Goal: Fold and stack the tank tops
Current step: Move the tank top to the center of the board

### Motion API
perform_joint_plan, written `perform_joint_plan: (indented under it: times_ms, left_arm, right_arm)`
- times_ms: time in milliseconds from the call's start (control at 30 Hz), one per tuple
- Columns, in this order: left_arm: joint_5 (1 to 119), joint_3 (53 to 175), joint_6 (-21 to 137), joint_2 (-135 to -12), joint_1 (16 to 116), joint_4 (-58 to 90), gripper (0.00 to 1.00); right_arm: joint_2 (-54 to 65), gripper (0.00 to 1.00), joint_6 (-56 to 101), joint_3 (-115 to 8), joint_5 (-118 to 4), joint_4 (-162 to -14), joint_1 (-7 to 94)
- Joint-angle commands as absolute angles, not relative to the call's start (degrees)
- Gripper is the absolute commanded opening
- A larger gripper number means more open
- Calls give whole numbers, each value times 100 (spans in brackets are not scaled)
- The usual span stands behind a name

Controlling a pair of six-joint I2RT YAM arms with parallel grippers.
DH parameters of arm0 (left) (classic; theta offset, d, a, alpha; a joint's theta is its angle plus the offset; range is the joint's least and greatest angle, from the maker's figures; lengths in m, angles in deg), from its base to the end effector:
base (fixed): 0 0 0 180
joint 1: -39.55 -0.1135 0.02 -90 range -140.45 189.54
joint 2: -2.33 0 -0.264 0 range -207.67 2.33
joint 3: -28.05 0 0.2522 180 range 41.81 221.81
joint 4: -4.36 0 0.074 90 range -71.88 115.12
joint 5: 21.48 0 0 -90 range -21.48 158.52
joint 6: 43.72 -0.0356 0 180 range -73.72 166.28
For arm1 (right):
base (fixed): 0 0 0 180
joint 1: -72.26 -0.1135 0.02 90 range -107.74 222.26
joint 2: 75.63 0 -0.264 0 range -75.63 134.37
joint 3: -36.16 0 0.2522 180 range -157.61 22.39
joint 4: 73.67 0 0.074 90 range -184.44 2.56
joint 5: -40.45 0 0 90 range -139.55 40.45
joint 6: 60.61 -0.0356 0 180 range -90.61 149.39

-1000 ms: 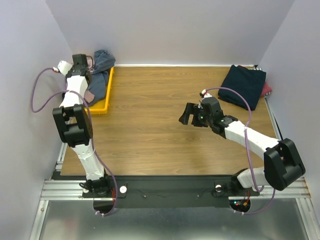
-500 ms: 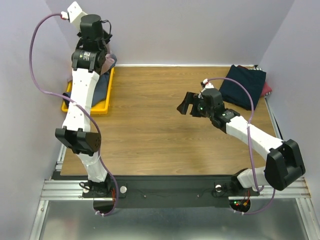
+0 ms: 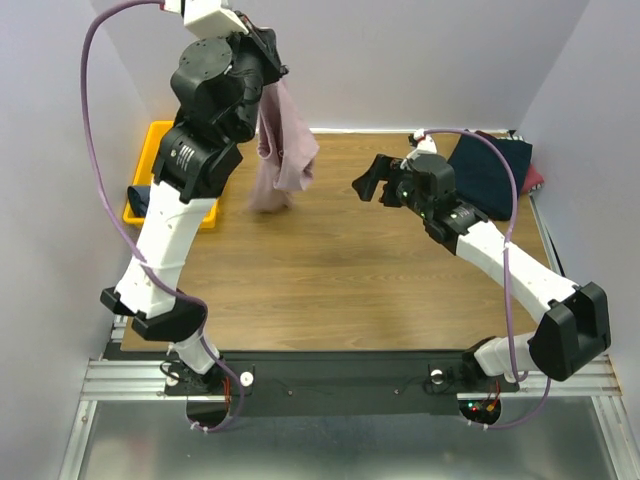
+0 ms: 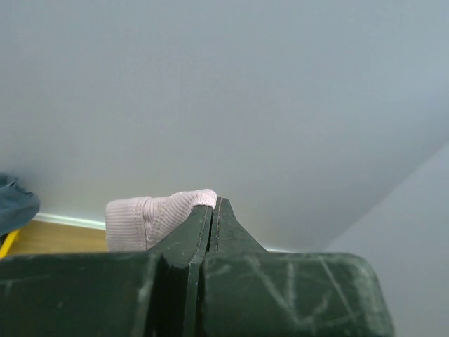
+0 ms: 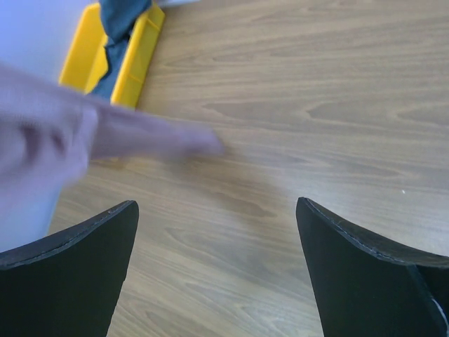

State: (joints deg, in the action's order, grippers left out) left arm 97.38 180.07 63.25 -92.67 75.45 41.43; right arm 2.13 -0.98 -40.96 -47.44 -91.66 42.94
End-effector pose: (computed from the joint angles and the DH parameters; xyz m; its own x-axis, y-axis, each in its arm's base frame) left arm 0.2362 -0.1498 0.6239 0.2217 -0.4761 -0.8510 0.2203 0.8746 -0.4319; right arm 0.2797 0.1556 0.3337 -0.4723 0.3142 -0.8235 -0.2551 0.8456 0.4689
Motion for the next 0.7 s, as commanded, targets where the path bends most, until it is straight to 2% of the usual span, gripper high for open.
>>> perform_joint_plan:
  times_ms: [0,167,300,400,500,567,667]
  left_arm:
    - [10015,18200,5789,-8803,8084,3281,0]
    - [10200,18104,5682,-8785,8613,3069,0]
    - [10560,17150,6130,-8732,8517,3077,0]
    - [9773,16138,7069,-8706,7903,3034,0]
    - [8456,14427,8062,-9055,6956,2596,0]
    - [8154,14071,8388,-9372,6558,2576,0]
    - [7407,13666,8793,-9944,5812,2524,9]
  right_arm:
    - [172,100,12,-4309,-4875,-8586,4308]
    - [14,100,-6,-4124,-4929,-8436,4308]
    - [-74,100,-58,-3843,-4728,-8436,4308]
    - [-223,100,-207,-3387,-4368,-8436,4308]
    - [-434,100,-401,-2895,-3946,-8506,4317]
    - [-531,100,-489,-2683,-3682,-8637,4308]
    - [-680,100,-489,-2288,-3479,-8726,4308]
